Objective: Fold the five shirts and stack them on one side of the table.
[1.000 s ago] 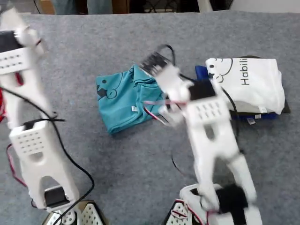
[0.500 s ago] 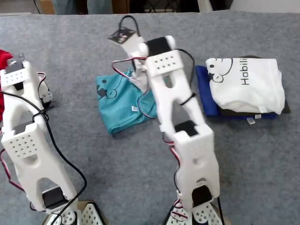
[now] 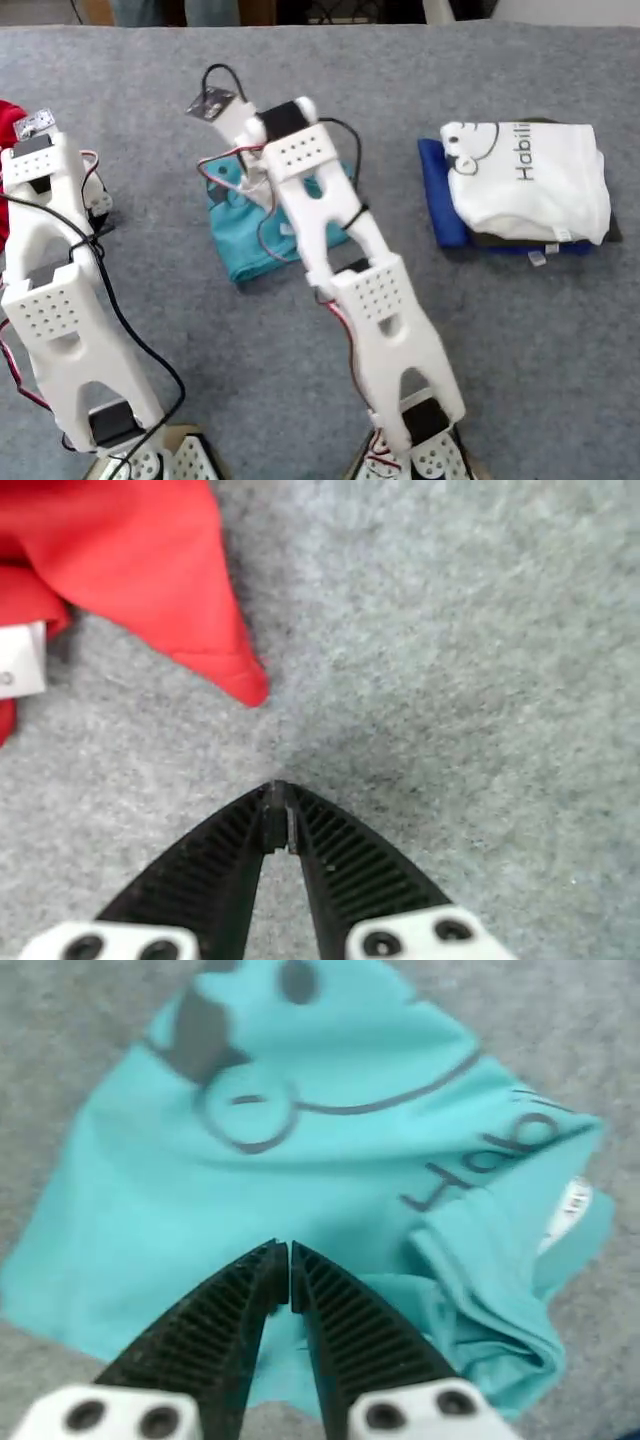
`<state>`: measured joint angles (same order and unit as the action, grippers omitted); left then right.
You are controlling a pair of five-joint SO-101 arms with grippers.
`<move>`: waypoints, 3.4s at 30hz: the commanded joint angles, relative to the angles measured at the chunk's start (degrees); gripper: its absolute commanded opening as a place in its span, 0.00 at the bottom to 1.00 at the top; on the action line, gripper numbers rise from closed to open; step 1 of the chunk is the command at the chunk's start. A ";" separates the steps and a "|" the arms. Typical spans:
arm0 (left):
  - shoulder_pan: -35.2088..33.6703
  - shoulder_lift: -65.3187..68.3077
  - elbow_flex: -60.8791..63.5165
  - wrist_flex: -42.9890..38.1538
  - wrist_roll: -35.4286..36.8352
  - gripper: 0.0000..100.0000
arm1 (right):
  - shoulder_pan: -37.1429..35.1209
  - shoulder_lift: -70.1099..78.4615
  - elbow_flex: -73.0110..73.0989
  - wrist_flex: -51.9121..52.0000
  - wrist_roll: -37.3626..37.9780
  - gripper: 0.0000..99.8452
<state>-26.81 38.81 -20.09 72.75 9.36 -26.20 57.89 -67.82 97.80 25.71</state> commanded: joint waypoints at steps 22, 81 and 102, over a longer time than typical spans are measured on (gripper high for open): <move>-2.68 -1.67 7.08 9.76 -2.64 0.03 | 18.64 8.84 -21.49 -14.15 3.08 0.01; -2.77 -1.58 5.93 9.32 -2.46 0.03 | 22.07 -26.15 31.16 3.25 3.25 0.01; 16.75 -24.26 -6.29 28.04 -2.46 0.03 | 15.65 -38.81 44.26 -3.78 -12.04 0.01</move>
<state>-17.49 24.57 -23.96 99.56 6.81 -9.32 18.86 -24.48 96.40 18.42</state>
